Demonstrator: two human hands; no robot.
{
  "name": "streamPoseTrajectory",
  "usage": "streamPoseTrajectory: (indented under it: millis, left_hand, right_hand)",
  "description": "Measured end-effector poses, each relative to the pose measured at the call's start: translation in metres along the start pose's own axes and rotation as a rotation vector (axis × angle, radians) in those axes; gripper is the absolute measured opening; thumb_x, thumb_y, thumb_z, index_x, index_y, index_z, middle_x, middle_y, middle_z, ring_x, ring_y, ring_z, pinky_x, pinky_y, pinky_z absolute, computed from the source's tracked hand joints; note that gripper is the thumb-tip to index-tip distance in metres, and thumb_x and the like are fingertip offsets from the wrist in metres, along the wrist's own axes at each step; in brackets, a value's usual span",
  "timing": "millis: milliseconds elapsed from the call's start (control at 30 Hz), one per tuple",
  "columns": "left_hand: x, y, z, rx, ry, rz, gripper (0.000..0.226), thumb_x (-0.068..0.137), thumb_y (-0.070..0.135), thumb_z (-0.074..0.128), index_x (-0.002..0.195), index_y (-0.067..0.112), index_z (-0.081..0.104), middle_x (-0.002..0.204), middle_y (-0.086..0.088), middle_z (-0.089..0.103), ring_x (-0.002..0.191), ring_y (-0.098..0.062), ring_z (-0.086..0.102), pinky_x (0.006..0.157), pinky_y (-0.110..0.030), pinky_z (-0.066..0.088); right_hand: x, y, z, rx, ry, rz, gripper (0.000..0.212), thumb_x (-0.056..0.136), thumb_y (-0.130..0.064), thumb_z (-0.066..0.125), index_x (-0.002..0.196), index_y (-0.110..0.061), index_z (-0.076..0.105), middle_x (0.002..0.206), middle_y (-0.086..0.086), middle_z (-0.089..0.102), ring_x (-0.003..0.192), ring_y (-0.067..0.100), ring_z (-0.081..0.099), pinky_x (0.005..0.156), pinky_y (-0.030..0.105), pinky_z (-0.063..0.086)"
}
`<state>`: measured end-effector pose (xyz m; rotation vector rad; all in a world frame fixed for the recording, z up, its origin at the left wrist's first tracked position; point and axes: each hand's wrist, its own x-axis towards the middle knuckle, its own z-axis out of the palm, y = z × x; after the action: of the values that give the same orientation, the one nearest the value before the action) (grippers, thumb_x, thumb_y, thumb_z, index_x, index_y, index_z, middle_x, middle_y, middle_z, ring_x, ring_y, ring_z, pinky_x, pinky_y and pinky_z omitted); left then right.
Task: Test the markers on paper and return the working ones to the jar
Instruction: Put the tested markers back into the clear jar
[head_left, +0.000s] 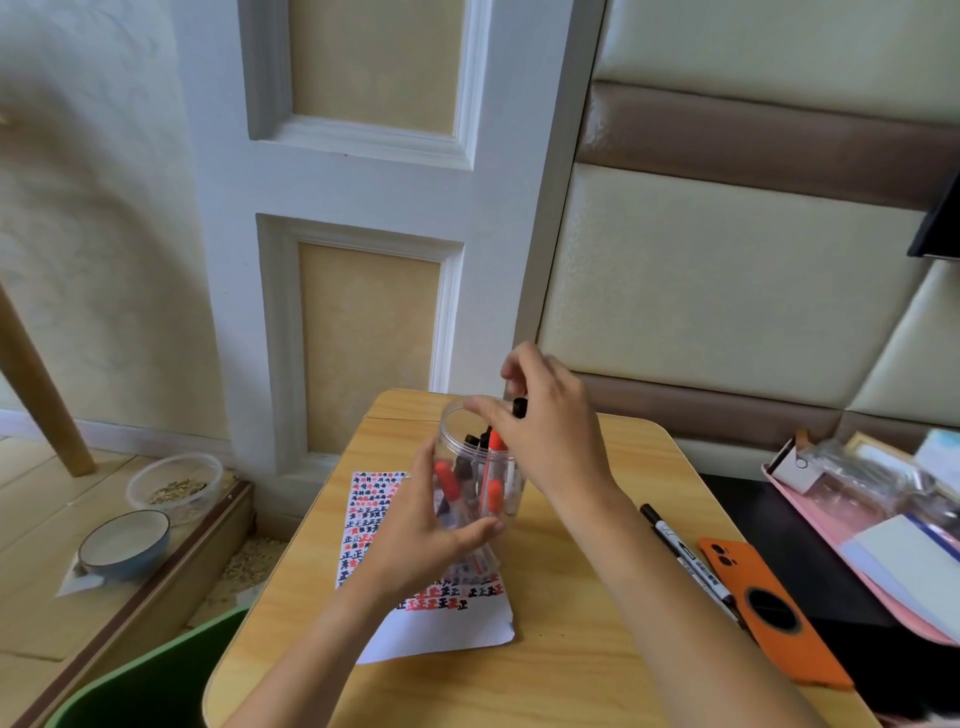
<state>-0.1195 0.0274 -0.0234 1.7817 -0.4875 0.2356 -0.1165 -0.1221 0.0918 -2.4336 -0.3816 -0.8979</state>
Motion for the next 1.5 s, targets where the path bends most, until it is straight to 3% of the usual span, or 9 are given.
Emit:
streamPoseTrajectory:
  millis: [100,300,467,600,667,800,967,1133,1500]
  left_hand:
    - [0.000,-0.003,0.001,0.043,-0.021,-0.009,0.102,0.077,0.041,0.087,0.153,0.038,0.019,0.136,0.022,0.058,0.120,0.010,0.057,0.084,0.001,0.042]
    - [-0.002,-0.005,0.003,0.060,-0.008,0.013,0.096,0.079,0.045,0.085,0.151,0.035,0.021,0.134,0.021,0.058,0.121,0.004,0.058,0.097,-0.016,0.048]
    - [-0.004,-0.001,0.007,0.020,0.033,0.023,0.095,0.073,0.037,0.091,0.148,0.033,0.033,0.128,0.017,0.064,0.115,0.006,0.061,0.087,-0.007,0.047]
    - [-0.006,0.005,0.013,0.000,-0.007,0.023,0.098,0.069,0.042,0.092,0.148,0.041,0.034,0.129,0.019,0.063,0.118,0.006,0.058,0.087,-0.011,0.051]
    - [-0.008,0.009,0.024,-0.018,-0.049,0.015,0.096,0.070,0.040,0.091,0.147,0.044,0.034,0.131,0.022,0.061,0.119,0.008,0.056,0.085,-0.008,0.050]
    - [-0.012,0.013,0.043,-0.035,-0.100,0.005,0.092,0.075,0.039,0.089,0.146,0.045,0.030,0.133,0.023,0.061,0.121,0.003,0.059,0.094,-0.018,0.050]
    - [-0.012,0.015,0.055,-0.018,-0.105,0.016,0.088,0.078,0.045,0.085,0.145,0.045,0.029,0.134,0.024,0.059,0.123,0.004,0.058,0.097,-0.021,0.046]
    - [-0.012,0.018,0.058,-0.020,-0.120,0.000,0.085,0.077,0.045,0.083,0.142,0.051,0.028,0.136,0.024,0.056,0.116,0.011,0.058,0.081,-0.006,0.047]
    - [-0.012,0.017,0.055,0.031,-0.084,-0.034,0.093,0.072,0.043,0.089,0.143,0.043,0.030,0.133,0.017,0.060,0.122,-0.007,0.060,0.094,-0.031,0.055]
  right_hand:
    - [0.000,0.008,0.006,0.024,-0.120,-0.069,0.029,0.101,-0.046,0.056,0.090,-0.020,0.065,0.084,-0.002,0.066,0.078,0.017,0.061,0.071,0.037,0.052]
    - [0.005,0.004,-0.001,-0.265,-0.473,-0.134,0.070,0.105,-0.061,0.017,0.105,-0.020,0.074,0.102,0.004,0.072,0.099,0.023,0.058,0.094,0.042,0.042]
    - [-0.006,0.019,-0.004,0.224,-0.008,-0.090,0.031,0.108,-0.030,0.047,0.091,-0.012,0.067,0.090,-0.002,0.063,0.084,0.007,0.058,0.074,0.022,0.046]
    - [-0.032,0.063,-0.005,0.189,0.294,0.197,0.019,0.104,-0.016,0.050,0.091,-0.012,0.064,0.089,-0.002,0.063,0.086,0.011,0.059,0.068,0.022,0.043]
    - [-0.052,0.097,0.000,-0.022,0.155,0.403,0.013,0.103,-0.025,0.053,0.102,-0.015,0.061,0.103,0.001,0.061,0.102,0.022,0.058,0.073,0.028,0.045]
    - [-0.095,0.143,0.005,-0.507,-0.311,0.600,0.066,0.096,-0.063,0.051,0.142,-0.016,0.042,0.143,0.011,0.044,0.133,0.031,0.039,0.106,0.041,0.040]
    - [-0.120,0.165,0.000,-0.519,-0.483,0.695,0.089,0.092,-0.079,0.038,0.158,-0.019,0.025,0.157,0.010,0.033,0.144,0.032,0.028,0.118,0.046,0.028]
    - [-0.122,0.163,-0.001,-0.558,-0.448,0.627,0.073,0.099,-0.069,0.038,0.153,-0.021,0.032,0.148,0.009,0.041,0.138,0.030,0.034,0.111,0.043,0.033]
    - [-0.110,0.130,0.012,-0.524,-0.611,0.586,0.059,0.103,-0.015,0.052,0.152,-0.020,0.019,0.143,0.019,0.037,0.129,0.035,0.038,0.096,0.042,0.045]
